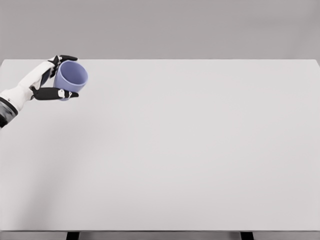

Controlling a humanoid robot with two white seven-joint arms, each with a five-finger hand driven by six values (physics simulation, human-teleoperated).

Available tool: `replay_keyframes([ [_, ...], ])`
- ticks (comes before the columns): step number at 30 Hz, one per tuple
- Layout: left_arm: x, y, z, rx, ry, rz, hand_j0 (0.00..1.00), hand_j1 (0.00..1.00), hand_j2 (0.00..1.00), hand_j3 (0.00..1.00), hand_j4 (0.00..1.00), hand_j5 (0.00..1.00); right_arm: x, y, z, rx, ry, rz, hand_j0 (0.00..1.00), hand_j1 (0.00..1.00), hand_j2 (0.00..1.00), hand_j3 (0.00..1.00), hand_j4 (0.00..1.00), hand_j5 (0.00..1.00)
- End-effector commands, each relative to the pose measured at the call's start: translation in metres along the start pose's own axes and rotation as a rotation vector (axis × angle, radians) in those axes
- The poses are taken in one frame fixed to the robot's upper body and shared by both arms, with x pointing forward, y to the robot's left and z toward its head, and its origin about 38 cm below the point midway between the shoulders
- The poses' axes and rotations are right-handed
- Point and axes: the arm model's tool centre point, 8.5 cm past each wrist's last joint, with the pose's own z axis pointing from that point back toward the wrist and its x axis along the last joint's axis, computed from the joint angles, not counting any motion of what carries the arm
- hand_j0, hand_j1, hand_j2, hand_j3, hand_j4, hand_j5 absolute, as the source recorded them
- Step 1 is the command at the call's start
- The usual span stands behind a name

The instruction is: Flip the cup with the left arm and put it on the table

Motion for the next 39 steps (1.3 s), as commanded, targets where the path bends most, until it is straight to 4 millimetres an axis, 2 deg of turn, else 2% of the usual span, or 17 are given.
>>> replay_keyframes([
  [1,-0.003,-0.001,-0.001,0.029,-0.017,0.048,0.66,0.66,0.66,0.66,0.66,0.66,0.000,0.000,0.000,0.000,0.000,0.000,1.00,1.00,1.00,1.00,1.00,1.00],
  [3,-0.014,-0.001,0.000,0.061,-0.027,0.102,0.66,0.66,0.66,0.66,0.66,0.66,0.000,0.000,0.000,0.000,0.000,0.000,1.00,1.00,1.00,1.00,1.00,1.00],
  [6,-0.025,-0.017,-0.007,0.117,-0.082,0.196,0.66,0.66,0.66,0.66,0.66,0.66,0.000,0.000,0.000,0.000,0.000,0.000,1.00,1.00,1.00,1.00,1.00,1.00],
  [9,-0.027,-0.019,-0.007,0.127,-0.086,0.213,0.66,0.66,0.66,0.66,0.66,0.66,0.000,0.000,0.000,0.000,0.000,0.000,1.00,1.00,1.00,1.00,1.00,1.00],
  [14,-0.056,-0.036,-0.009,0.187,-0.145,0.267,0.66,0.66,0.66,0.66,0.66,0.66,0.000,0.000,0.000,0.000,0.000,0.000,1.00,1.00,1.00,1.00,1.00,1.00],
  [17,-0.062,-0.038,-0.009,0.199,-0.153,0.283,0.66,0.66,0.66,0.66,0.66,0.66,0.000,0.000,0.000,0.000,0.001,0.000,1.00,1.00,1.00,1.00,1.00,1.00],
  [27,-0.078,-0.044,-0.032,0.224,-0.167,0.364,0.66,0.66,0.66,0.66,0.66,0.66,-0.001,0.000,0.000,0.000,0.001,0.000,1.00,1.00,1.00,1.00,1.00,1.00],
  [30,-0.087,-0.050,-0.034,0.226,-0.176,0.367,0.66,0.66,0.66,0.66,0.66,0.66,0.000,0.000,0.000,0.000,0.000,0.000,1.00,1.00,1.00,1.00,1.00,1.00],
  [39,-0.094,-0.051,-0.037,0.246,-0.177,0.437,0.66,0.66,0.66,0.66,0.66,0.66,0.000,0.000,0.000,0.000,0.000,0.000,1.00,1.00,1.00,1.00,1.00,1.00],
])
